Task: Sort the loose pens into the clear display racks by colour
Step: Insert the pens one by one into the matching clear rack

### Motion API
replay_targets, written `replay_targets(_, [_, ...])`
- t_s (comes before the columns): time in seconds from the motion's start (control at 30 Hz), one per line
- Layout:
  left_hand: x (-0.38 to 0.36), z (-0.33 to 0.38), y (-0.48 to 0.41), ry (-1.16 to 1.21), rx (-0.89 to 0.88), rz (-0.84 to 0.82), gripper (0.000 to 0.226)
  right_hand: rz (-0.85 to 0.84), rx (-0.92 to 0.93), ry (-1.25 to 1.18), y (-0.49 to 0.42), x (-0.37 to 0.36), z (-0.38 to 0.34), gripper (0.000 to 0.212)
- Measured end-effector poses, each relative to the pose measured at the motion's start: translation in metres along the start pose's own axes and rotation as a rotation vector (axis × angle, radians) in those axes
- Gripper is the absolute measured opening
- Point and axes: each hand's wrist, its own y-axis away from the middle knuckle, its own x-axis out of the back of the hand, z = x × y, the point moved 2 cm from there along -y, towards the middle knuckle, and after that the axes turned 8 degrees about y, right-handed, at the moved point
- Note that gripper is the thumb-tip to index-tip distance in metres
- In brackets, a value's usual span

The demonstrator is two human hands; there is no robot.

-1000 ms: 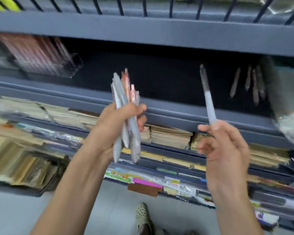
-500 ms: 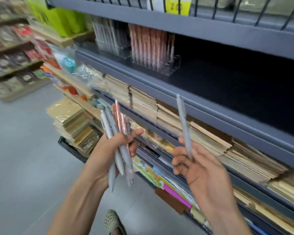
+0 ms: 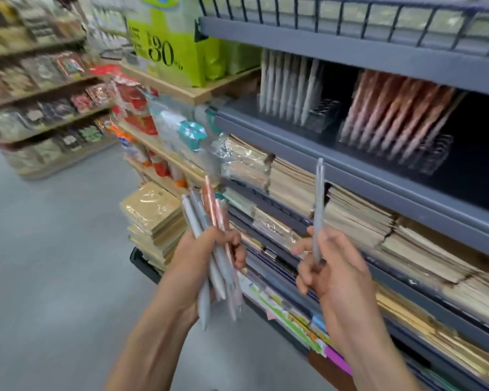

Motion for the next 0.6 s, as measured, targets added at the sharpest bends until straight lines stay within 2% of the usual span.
replay_targets(0.13, [0.018, 0.017, -0.031, -0.013, -0.015, 0.002, 0.028, 0.041, 0.035, 0.049, -0.019, -0.028, 0.002, 0.017])
replay_targets(0.27, [0.017, 0.025, -0.062, -0.089, 0.011, -0.063, 0.015, 0.075, 0.052, 0.077, -0.039, -0.039, 0.000, 0.029])
replay_targets(0.37, [0.013, 0.028, -0.090, -0.112, 0.059, -0.055, 0.043, 0.130, 0.070, 0.090, -0.058, -0.040, -0.004, 0.029])
replay_targets(0.43, [0.010, 0.030, -0.109, -0.170, 0.083, -0.050, 0.052, 0.188, 0.094, 0.132, -0.074, -0.037, -0.006, 0.020])
replay_targets(0.6, [-0.002, 0.046, -0.162, -0.220, 0.104, -0.085, 0.027, 0.359, 0.160, 0.282, -0.116, -0.031, -0.022, 0.024])
